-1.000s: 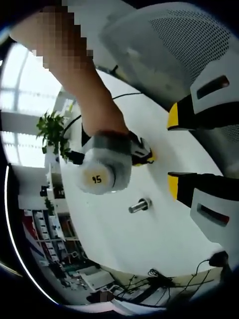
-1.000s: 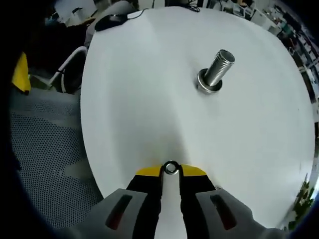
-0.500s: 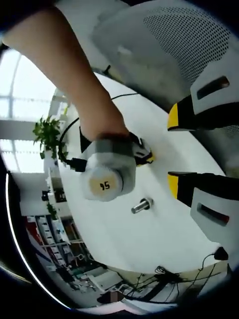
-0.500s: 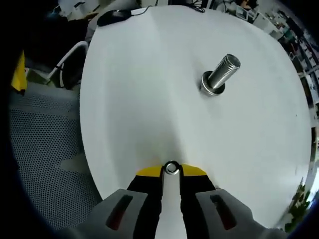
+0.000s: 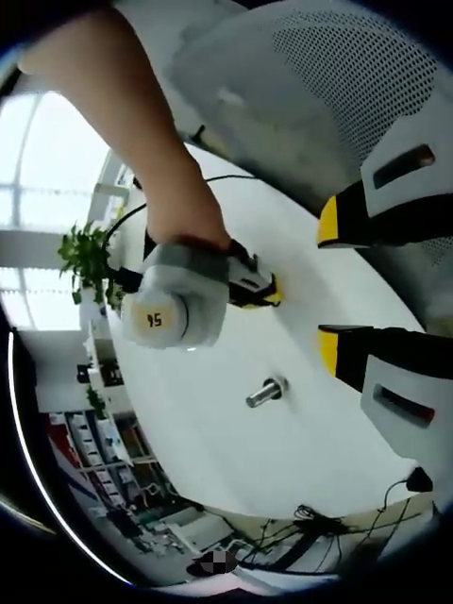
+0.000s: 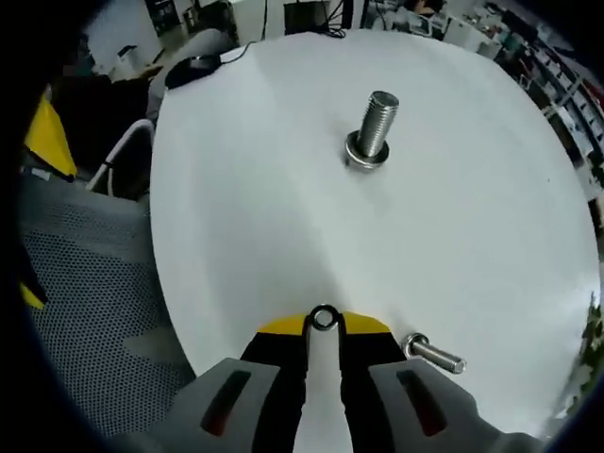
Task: Place the washer onto the threaded stud by aligning its center hole with the stud, sliding it down to the base, and recovering from edge contact or off-axis alignment until the washer reaches the visible bottom stop.
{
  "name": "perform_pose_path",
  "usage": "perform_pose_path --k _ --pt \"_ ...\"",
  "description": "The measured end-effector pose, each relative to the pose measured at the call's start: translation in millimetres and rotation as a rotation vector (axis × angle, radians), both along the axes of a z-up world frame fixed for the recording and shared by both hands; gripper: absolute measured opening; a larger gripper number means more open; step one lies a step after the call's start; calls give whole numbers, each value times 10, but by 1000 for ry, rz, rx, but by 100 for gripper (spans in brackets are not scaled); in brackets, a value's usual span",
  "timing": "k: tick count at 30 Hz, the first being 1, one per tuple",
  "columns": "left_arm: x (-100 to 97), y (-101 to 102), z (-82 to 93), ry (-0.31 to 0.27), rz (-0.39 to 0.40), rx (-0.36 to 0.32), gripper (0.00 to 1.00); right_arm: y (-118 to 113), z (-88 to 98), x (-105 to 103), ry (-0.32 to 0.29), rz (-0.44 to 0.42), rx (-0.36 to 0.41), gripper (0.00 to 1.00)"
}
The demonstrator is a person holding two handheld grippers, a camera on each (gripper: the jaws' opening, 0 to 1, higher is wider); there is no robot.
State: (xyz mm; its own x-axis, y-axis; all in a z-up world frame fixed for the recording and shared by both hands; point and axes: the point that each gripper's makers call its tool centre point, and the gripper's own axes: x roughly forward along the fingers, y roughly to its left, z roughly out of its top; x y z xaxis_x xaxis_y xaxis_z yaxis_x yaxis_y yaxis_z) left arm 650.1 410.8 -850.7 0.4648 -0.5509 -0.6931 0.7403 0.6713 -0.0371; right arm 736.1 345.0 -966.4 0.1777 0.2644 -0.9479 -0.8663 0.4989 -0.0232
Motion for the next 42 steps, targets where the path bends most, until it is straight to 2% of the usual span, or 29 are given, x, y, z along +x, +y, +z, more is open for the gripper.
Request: perform_pose_path --k 10,23,26,31,36,40,42 --pt "-12 -39 12 3 -17 -15 30 -192 214 52 -28 -119 88 13" --pt "-29 -85 39 4 -38 -36 30 -590 407 100 -63 -262 128 13" --pt "-30 -92 48 -9 -44 -33 30 -640 453 122 -83 -263 123 13" --pt "-24 -85 34 3 -37 -39 30 -705 551 231 -120 -249 113 13" --pt "-21 -81 42 -7 -36 -29 30 -670 668 332 -141 -225 120 13" --pt "-20 -64 36 -5 -30 -24 30 -628 657 383 -136 -197 118 13" --pt "-21 -63 31 -5 -30 -18 30 -612 654 407 -156 -161 98 13"
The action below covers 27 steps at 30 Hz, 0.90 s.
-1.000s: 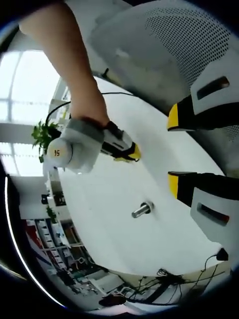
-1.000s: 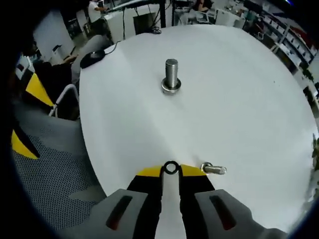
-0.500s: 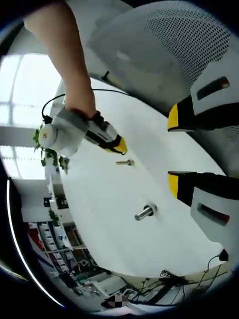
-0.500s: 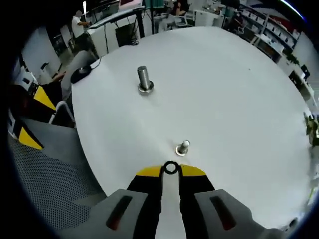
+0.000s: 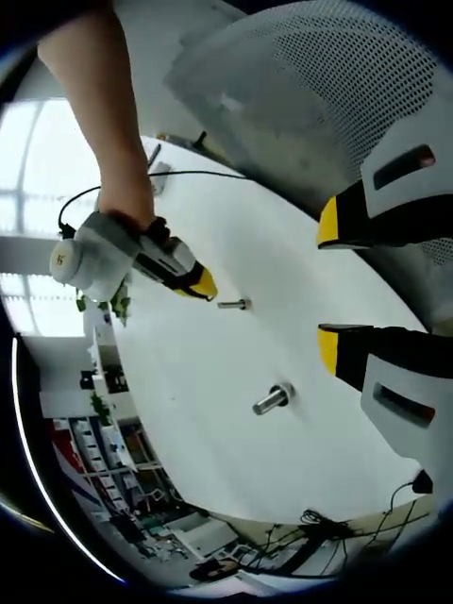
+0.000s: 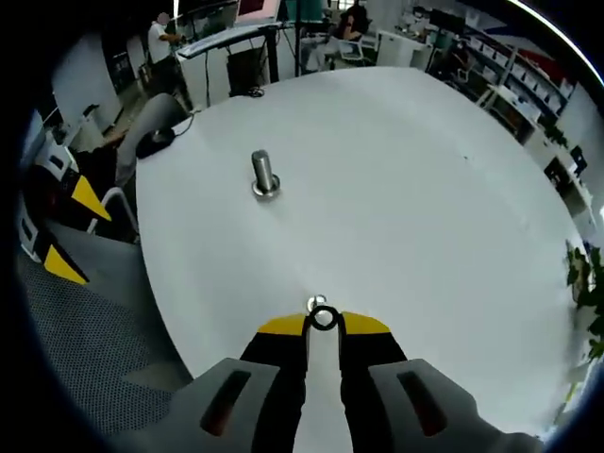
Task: Place the washer onto the threaded stud by aligning its center hole with the stud, sliding it down to the base, and recovering from edge contact or off-axis alignment until the washer reaches the visible bottom stop.
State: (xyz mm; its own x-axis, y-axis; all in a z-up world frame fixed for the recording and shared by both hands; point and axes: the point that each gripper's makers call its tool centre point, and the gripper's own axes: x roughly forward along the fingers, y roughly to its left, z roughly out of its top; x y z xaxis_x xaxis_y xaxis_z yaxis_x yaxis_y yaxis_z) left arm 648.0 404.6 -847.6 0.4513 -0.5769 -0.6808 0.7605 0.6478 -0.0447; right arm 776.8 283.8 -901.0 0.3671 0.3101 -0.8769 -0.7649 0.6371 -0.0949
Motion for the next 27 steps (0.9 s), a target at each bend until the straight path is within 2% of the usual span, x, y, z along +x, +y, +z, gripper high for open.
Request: perform_pose_path --k 27 --pt "-3 32 -48 15 9 21 30 93 -199 58 66 51 -21 13"
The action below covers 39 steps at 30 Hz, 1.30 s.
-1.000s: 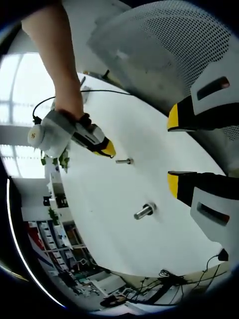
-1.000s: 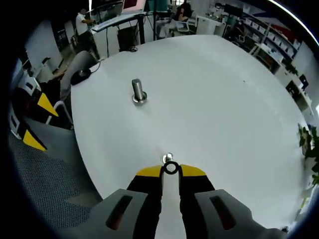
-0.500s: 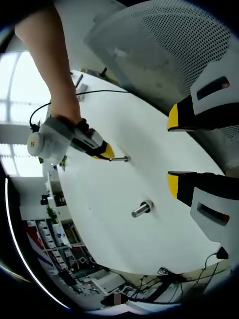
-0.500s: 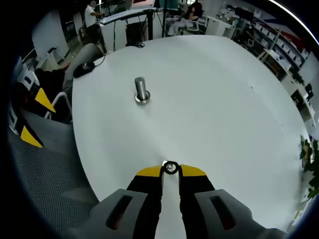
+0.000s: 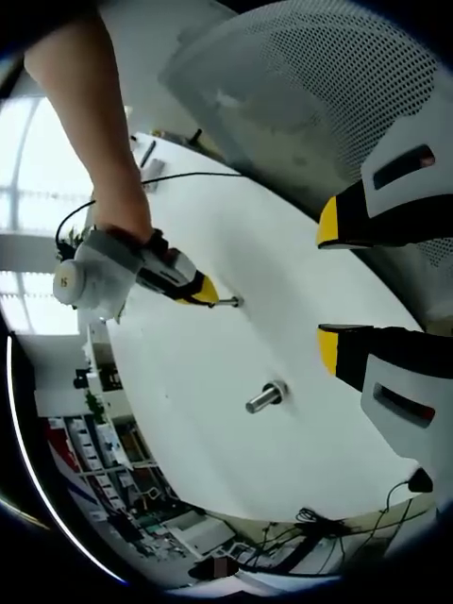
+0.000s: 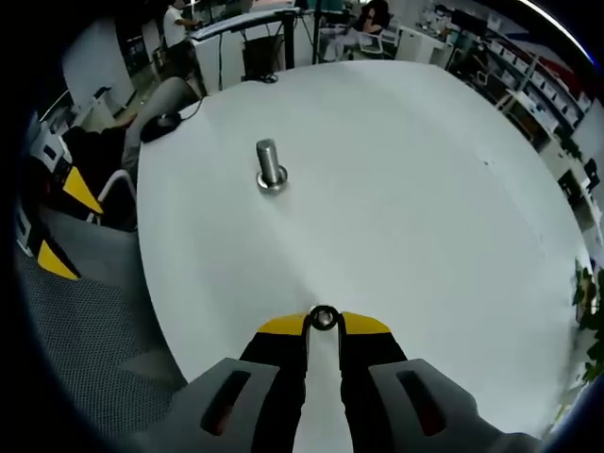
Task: Place the washer onto the threaded stud by aligning its center hole with the stud, sliding it down to the base, and recovering from edge contact or off-axis alignment until the washer reaches the visible bottom stop.
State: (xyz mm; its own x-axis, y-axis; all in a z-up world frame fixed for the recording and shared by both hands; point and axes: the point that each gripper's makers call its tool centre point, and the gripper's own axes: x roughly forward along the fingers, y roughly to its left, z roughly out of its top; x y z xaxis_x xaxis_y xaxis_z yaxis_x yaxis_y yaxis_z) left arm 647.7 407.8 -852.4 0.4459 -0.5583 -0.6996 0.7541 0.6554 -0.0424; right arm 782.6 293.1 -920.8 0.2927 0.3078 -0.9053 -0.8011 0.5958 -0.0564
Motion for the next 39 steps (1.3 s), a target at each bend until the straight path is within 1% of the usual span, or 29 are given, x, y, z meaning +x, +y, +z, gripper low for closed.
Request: perform_pose_path --k 3,6,9,14,18,19,24,28,30,34,36,37,39 --pt "-5 6 -7 3 0 5 30 11 -43 0 7 15 -10 13" --pt "0 19 -4 5 12 0 30 2 -136 16 24 12 -17 14" --pt "-3 28 -19 12 16 3 30 13 -182 13 34 13 -19 14" --pt "-15 34 -45 17 13 16 30 -6 -333 12 51 16 -34 14" --pt "1 61 -48 23 30 11 30 -29 -380 8 60 30 -39 14" --pt "2 62 -48 23 31 11 30 -20 -368 37 52 11 -24 14" --pt "5 56 -45 25 31 8 30 -34 -393 35 64 20 -27 14" --pt "14 60 -41 26 39 -2 30 -89 -365 8 49 14 -22 17" --pt "15 68 -40 29 45 -6 30 -62 -328 -42 71 -14 31 17" --pt "21 67 -33 34 52 -19 30 -206 -185 -103 33 -11 28 17" --pt "16 53 -35 34 43 -20 30 -279 -94 -149 18 -43 54 17" --pt "14 43 -32 32 38 -21 30 -328 -27 -182 2 -70 78 18" --pt "5 20 -20 31 27 -25 30 -355 72 -226 -22 -95 119 18"
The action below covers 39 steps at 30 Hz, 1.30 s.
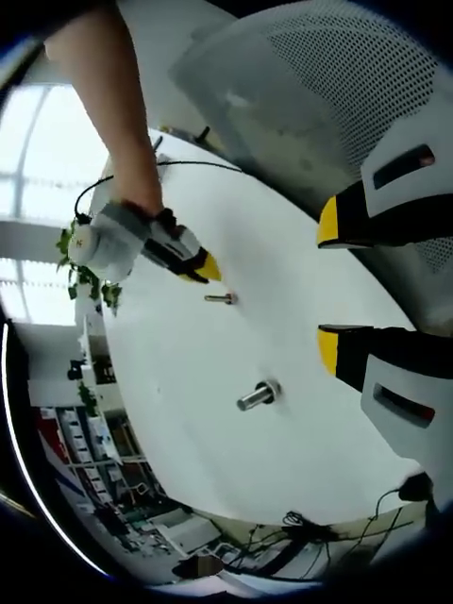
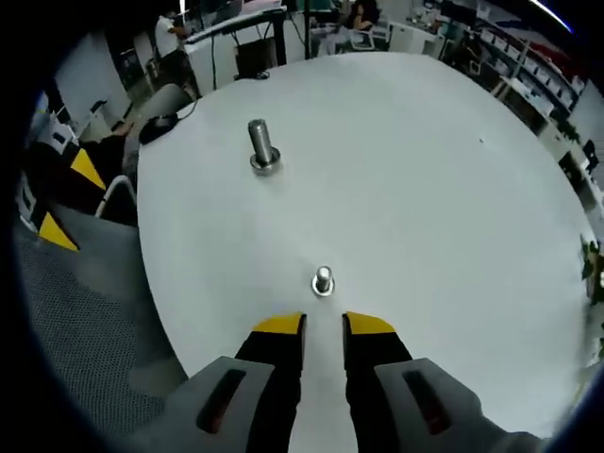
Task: Place the washer onto the threaded stud by aligning its center hole with the stud, sliding it down to the base, and recovering from edge contact or off-axis alignment until the washer reaches the visible bottom stop.
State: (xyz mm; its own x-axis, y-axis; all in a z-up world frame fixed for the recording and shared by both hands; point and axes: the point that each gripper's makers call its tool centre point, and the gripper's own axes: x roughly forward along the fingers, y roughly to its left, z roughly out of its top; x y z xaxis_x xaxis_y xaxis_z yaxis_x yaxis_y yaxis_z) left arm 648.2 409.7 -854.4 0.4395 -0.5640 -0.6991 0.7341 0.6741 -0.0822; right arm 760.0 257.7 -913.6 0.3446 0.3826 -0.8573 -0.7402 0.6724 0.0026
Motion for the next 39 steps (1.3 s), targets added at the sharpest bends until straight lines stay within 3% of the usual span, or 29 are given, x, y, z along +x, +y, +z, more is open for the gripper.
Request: perform_pose_path --k 5,10,12,17,20,27,29,32,36,39 --pt "20 -13 39 -7 4 -25 30 -143 314 -184 -101 -14 55 18" --pt "28 -44 78 2 18 -69 31 -357 554 -287 -175 -122 147 19" --pt "50 -55 144 -25 19 -82 31 -401 684 -319 -200 -175 214 20" --pt "84 -69 228 -60 27 -98 31 -515 949 -395 -273 -239 294 21" --pt "120 -68 323 -104 39 -116 31 -511 1076 -500 -272 -259 380 21" --pt "186 -31 413 -143 81 -139 33 -672 1336 -727 -386 -277 422 22" --pt "170 -50 411 -131 86 -149 33 -722 1417 -720 -403 -293 429 22" --pt "201 -44 436 -155 81 -136 33 -743 1536 -755 -436 -304 460 27" --pt "204 -41 485 -165 97 -165 33 -802 1542 -821 -474 -295 438 28" --pt "241 -26 565 -197 115 -182 33 -788 1668 -805 -521 -294 487 29"
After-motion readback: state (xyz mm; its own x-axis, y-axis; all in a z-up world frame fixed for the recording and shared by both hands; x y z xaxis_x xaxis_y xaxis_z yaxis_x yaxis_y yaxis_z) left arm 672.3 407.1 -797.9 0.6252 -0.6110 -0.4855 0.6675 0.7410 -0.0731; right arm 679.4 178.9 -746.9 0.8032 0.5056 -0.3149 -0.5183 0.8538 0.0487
